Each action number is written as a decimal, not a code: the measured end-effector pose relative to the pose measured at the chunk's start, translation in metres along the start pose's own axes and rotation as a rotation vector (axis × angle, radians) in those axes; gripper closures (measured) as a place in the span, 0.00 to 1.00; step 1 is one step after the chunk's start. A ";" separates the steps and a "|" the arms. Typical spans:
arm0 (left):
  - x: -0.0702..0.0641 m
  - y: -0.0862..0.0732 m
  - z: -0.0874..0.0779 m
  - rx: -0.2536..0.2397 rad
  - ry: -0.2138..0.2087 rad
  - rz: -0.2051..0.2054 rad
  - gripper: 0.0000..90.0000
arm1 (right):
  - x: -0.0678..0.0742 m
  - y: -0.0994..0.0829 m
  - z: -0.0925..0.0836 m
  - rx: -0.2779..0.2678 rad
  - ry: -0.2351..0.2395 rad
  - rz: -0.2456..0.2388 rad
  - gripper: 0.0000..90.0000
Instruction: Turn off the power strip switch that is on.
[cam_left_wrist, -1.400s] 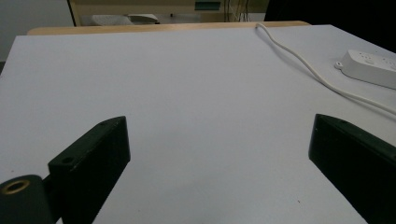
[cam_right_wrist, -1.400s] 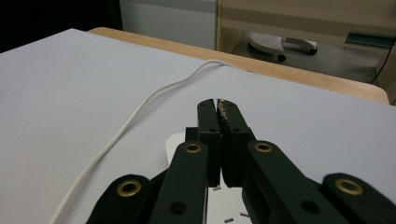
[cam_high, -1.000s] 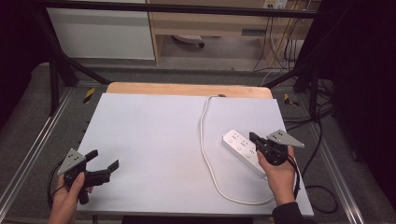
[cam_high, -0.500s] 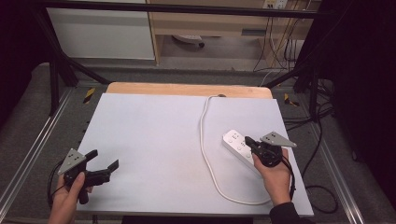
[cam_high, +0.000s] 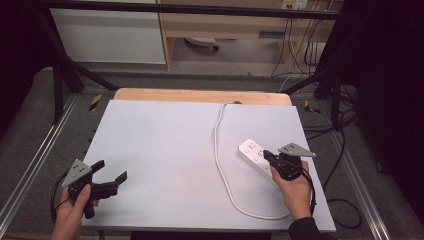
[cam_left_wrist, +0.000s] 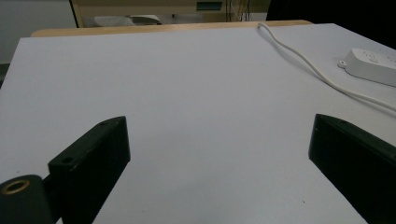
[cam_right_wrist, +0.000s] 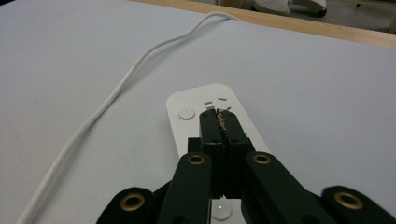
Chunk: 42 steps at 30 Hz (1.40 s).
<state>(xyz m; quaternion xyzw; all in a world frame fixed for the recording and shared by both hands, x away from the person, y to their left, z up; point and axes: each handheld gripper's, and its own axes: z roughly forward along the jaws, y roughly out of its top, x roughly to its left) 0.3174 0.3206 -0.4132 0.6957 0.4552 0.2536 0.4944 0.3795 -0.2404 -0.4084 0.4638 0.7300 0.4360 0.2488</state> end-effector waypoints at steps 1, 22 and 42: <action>0.000 0.000 0.000 0.000 0.000 -0.001 0.06 | -0.001 -0.001 0.001 0.004 -0.001 0.002 1.00; 0.000 0.000 0.000 -0.001 -0.001 0.005 0.06 | -0.005 -0.010 0.000 0.021 -0.020 0.014 1.00; -0.001 0.000 0.000 0.003 -0.005 0.012 0.06 | -0.002 -0.018 -0.001 0.051 -0.036 -0.005 1.00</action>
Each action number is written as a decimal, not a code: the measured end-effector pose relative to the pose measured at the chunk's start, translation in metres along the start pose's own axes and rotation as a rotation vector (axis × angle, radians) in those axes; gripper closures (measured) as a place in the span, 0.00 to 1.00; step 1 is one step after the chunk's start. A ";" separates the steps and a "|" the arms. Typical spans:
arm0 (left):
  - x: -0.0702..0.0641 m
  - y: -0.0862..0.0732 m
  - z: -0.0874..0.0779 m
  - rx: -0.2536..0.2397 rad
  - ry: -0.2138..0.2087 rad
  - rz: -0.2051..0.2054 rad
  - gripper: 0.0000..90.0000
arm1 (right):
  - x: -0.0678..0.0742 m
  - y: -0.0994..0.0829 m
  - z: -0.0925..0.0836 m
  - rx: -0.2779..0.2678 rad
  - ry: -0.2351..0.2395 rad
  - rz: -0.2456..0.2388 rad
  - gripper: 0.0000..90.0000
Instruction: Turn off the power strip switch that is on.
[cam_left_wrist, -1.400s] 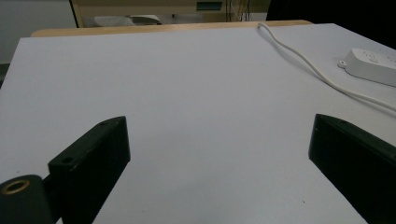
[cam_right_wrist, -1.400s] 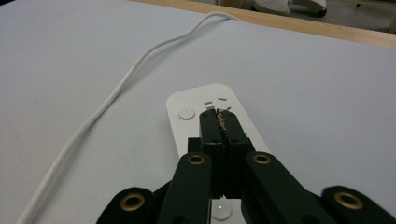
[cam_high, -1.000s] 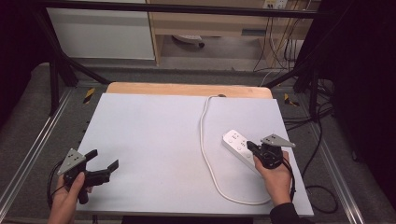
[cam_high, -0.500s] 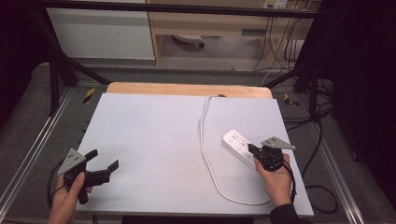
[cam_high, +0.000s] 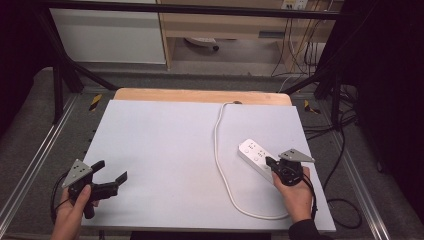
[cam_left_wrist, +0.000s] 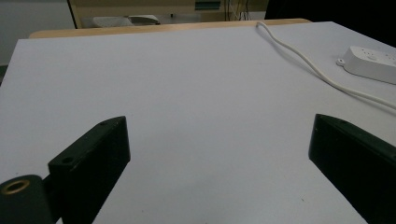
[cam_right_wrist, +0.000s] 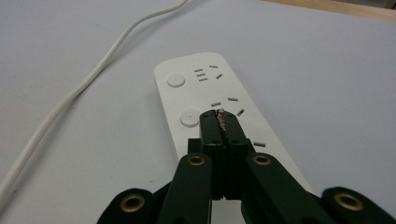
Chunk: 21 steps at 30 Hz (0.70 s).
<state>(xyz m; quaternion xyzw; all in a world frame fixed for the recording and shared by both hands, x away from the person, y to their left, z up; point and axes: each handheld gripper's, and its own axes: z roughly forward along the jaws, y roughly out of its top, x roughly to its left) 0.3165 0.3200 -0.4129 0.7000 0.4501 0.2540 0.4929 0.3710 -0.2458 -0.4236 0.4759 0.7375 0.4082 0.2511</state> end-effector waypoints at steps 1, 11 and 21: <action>0.000 0.000 0.000 0.000 -0.001 0.002 0.06 | 0.000 0.000 0.000 -0.001 -0.002 0.002 1.00; 0.000 0.000 0.000 -0.001 -0.003 0.003 0.06 | -0.001 -0.001 -0.002 0.002 0.001 0.005 1.00; -0.001 0.000 0.000 0.000 -0.004 0.008 0.06 | -0.001 -0.002 -0.003 0.014 0.004 0.014 1.00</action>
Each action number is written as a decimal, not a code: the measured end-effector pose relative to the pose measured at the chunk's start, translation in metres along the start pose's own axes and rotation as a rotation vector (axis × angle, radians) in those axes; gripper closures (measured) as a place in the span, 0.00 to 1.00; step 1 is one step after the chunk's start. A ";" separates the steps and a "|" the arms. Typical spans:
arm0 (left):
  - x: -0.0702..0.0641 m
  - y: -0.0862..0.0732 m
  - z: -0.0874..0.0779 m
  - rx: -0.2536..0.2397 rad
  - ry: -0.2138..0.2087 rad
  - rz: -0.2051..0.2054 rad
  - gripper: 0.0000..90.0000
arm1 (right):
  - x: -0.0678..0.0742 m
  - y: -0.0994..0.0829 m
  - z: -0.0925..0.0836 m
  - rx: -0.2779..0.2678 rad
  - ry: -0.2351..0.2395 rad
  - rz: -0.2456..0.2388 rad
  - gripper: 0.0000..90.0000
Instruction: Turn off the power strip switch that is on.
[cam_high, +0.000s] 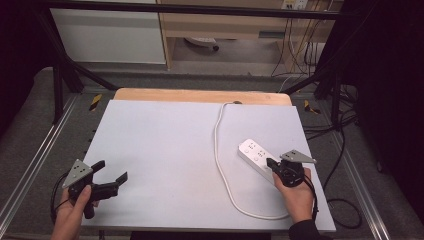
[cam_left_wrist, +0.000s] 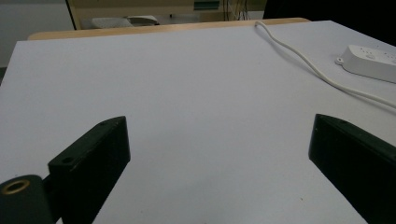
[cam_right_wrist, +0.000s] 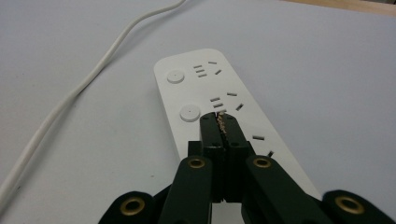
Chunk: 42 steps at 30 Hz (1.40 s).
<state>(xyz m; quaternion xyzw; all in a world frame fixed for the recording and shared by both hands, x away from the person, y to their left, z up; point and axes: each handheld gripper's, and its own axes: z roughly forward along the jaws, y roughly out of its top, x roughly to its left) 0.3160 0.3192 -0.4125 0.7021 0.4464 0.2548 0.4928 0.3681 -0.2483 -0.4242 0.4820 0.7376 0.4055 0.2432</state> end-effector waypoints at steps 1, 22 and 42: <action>0.000 0.000 0.000 0.001 0.000 0.001 0.06 | 0.000 0.000 0.000 0.001 0.000 0.001 1.00; -0.001 0.000 0.000 0.003 -0.004 0.005 0.06 | -0.002 -0.002 0.003 0.035 0.009 0.040 1.00; -0.001 0.000 0.001 0.008 -0.005 0.009 0.06 | 0.004 -0.003 0.012 0.080 0.010 0.009 1.00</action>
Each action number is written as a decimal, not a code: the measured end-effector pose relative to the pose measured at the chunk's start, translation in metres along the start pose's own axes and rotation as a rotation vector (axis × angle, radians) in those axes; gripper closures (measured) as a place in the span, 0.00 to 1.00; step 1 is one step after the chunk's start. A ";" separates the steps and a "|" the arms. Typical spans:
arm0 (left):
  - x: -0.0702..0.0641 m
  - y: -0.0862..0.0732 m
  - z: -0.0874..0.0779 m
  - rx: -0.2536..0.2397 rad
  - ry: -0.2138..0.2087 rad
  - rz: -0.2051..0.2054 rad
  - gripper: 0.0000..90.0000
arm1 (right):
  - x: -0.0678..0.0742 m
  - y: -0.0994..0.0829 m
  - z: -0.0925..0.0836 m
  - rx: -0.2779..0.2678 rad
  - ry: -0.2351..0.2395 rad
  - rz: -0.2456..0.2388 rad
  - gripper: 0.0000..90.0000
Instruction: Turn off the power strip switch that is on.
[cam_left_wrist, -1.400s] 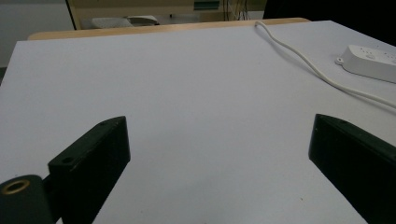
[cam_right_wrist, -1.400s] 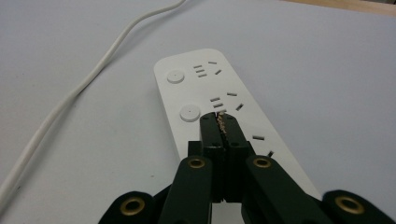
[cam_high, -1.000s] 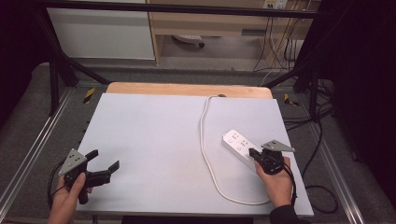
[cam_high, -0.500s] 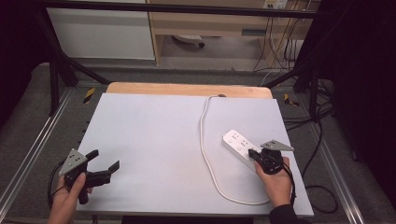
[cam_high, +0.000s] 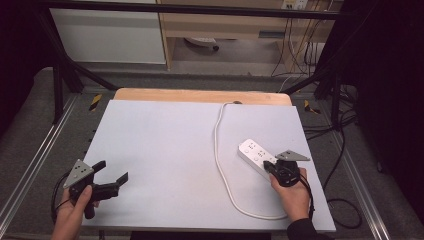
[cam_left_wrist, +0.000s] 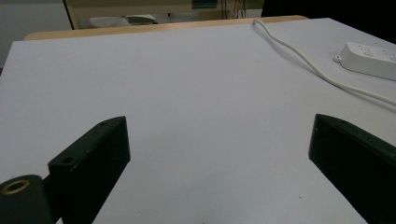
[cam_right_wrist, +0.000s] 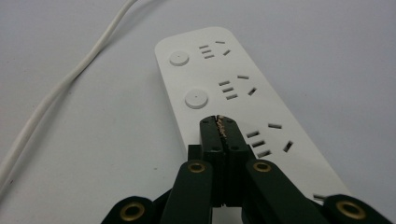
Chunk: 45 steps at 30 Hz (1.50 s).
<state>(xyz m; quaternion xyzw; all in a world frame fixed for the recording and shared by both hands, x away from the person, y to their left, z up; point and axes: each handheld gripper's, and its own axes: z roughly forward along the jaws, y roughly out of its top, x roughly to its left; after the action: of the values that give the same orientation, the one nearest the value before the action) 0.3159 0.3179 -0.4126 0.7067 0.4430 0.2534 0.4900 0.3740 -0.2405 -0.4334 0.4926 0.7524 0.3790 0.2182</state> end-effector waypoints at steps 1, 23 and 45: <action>0.000 0.000 0.000 0.001 0.000 0.000 0.06 | 0.002 0.000 0.000 0.003 -0.001 0.000 1.00; 0.000 0.000 0.000 0.001 -0.002 -0.004 0.06 | -0.005 -0.001 -0.001 -0.008 -0.005 0.030 1.00; 0.000 0.000 0.000 0.001 0.002 -0.001 0.06 | 0.002 0.000 0.000 0.005 -0.050 -0.043 1.00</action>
<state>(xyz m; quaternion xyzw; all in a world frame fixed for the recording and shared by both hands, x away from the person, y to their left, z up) 0.3156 0.3176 -0.4128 0.7065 0.4442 0.2536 0.4891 0.3729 -0.2387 -0.4335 0.4861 0.7581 0.3600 0.2437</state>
